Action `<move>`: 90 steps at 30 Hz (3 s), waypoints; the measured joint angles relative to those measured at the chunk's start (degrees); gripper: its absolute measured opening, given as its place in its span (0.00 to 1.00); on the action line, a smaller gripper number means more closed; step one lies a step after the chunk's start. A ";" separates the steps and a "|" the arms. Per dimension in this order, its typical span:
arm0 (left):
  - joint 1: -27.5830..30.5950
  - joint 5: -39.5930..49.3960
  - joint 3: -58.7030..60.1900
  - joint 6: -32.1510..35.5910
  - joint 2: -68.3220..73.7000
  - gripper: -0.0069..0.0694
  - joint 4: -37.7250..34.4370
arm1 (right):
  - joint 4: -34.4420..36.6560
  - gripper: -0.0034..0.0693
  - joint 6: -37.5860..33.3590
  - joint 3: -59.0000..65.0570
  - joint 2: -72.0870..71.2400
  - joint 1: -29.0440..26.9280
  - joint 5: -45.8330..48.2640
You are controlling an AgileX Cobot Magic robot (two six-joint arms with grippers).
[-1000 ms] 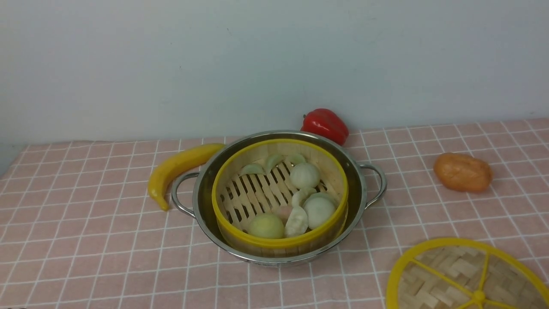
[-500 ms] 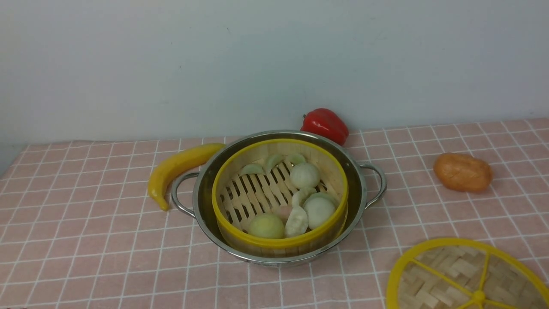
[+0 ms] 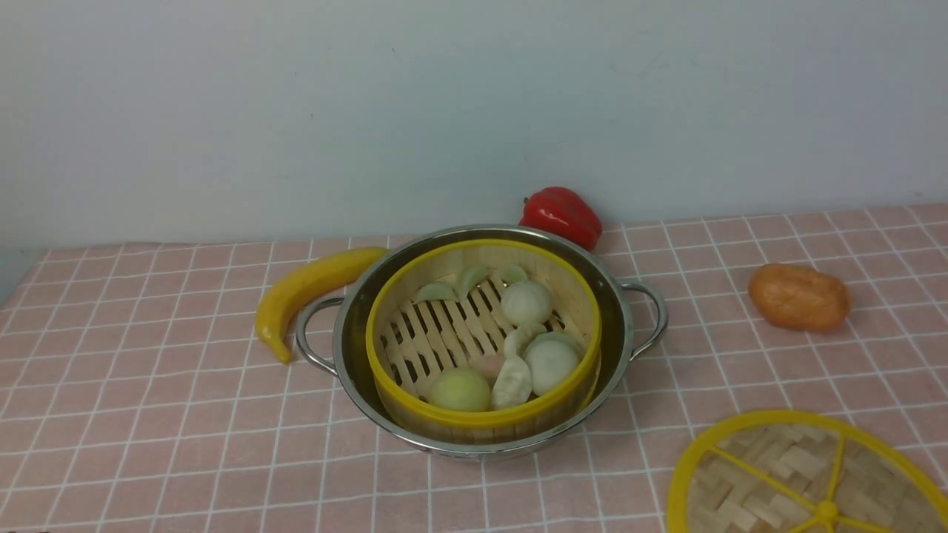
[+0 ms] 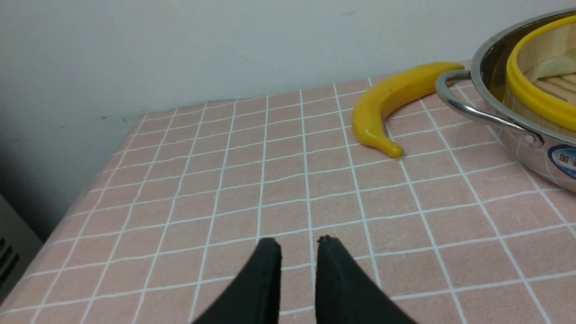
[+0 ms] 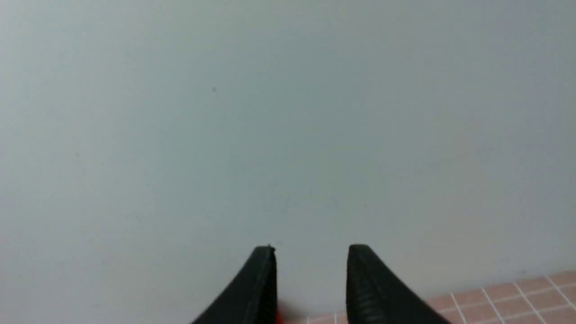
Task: Place the steamer in the pot on the pink tablecloth, and put the lid on the steamer.
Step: 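Move the gripper down to the bamboo steamer lid and grasp its center knob, then place the bamboo steamer lid onto the steamer basket in the pot with the right gripper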
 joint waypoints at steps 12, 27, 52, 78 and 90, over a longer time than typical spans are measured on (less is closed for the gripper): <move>0.00 0.00 0.00 0.84 0.00 0.27 0.00 | 4.44 0.38 1.61 -11.59 3.28 1.67 33.25; 0.00 0.00 0.00 0.91 0.00 0.30 0.00 | 7.50 0.38 -30.94 -14.56 63.16 4.60 34.22; 0.00 0.00 0.00 0.91 0.00 0.35 0.00 | -6.92 0.35 -19.78 -15.03 91.03 17.15 17.24; 0.00 0.00 0.00 0.91 0.00 0.41 0.00 | 12.85 0.25 -48.95 -41.94 84.60 22.66 17.91; 0.00 0.00 0.00 0.96 0.00 0.41 0.00 | 1.22 0.25 -51.49 -63.03 106.85 34.32 20.18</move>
